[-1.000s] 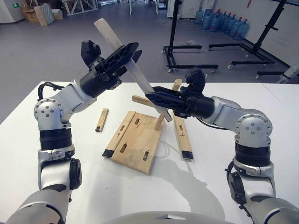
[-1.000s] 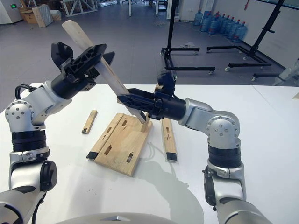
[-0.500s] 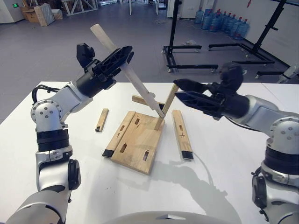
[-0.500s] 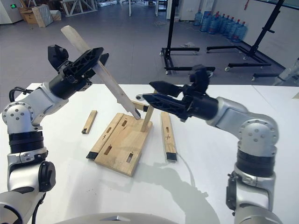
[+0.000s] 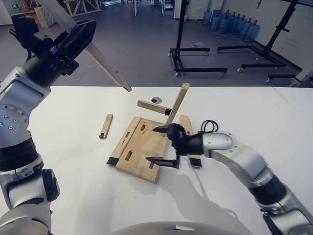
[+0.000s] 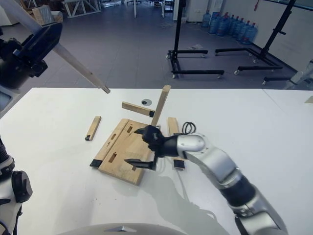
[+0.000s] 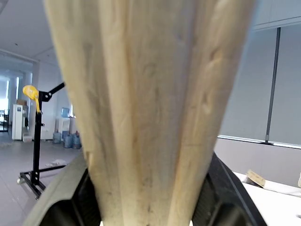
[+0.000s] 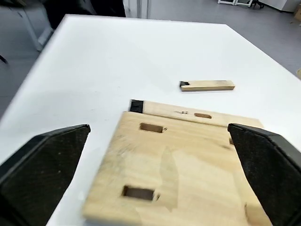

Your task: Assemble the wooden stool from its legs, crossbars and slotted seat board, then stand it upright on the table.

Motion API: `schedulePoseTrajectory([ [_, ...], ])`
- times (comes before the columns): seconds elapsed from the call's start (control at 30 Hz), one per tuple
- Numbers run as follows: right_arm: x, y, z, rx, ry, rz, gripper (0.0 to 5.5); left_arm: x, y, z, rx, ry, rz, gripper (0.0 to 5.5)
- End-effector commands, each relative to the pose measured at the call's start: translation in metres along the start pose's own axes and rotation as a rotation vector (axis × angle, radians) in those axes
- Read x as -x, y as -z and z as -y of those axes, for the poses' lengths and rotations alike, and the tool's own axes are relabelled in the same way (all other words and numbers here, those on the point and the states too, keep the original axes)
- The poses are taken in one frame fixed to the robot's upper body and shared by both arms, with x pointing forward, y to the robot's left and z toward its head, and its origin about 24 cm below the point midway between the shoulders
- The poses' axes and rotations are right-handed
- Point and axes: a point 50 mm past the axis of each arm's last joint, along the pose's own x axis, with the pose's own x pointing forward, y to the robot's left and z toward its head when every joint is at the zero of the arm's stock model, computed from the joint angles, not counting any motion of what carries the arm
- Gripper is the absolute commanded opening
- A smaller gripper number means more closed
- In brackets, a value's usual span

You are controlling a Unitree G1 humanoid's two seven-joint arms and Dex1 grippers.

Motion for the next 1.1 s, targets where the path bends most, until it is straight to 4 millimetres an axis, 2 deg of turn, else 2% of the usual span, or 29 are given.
schedulePoseTrajectory([
  [0.03,-0.022,0.003,0.001,0.077,-0.002,-0.074,5.40,0.002,0.003,-0.007,0.019,-0.063,0.011,2.02],
  [0.23,-0.034,0.015,0.002,0.183,-0.032,-0.230,5.40,0.010,0.010,-0.005,0.033,-0.103,0.030,2.02],
  [0.43,-0.052,0.014,0.001,0.201,-0.057,-0.260,5.40,0.012,0.015,-0.004,0.046,-0.118,0.040,2.02],
  [0.6,-0.057,0.018,-0.003,0.223,-0.073,-0.284,5.40,0.011,0.020,-0.003,0.051,-0.115,0.035,2.02],
  [0.7,-0.055,0.029,-0.005,0.231,-0.089,-0.337,5.40,0.010,0.022,-0.003,0.051,-0.114,0.031,2.02],
  [0.83,-0.044,0.045,-0.005,0.246,-0.118,-0.433,5.40,0.010,0.024,-0.004,0.052,-0.118,0.029,2.02],
  [1.1,0.019,0.075,-0.004,0.271,-0.248,-0.630,5.40,0.013,0.026,-0.006,0.039,-0.138,0.027,2.02],
])
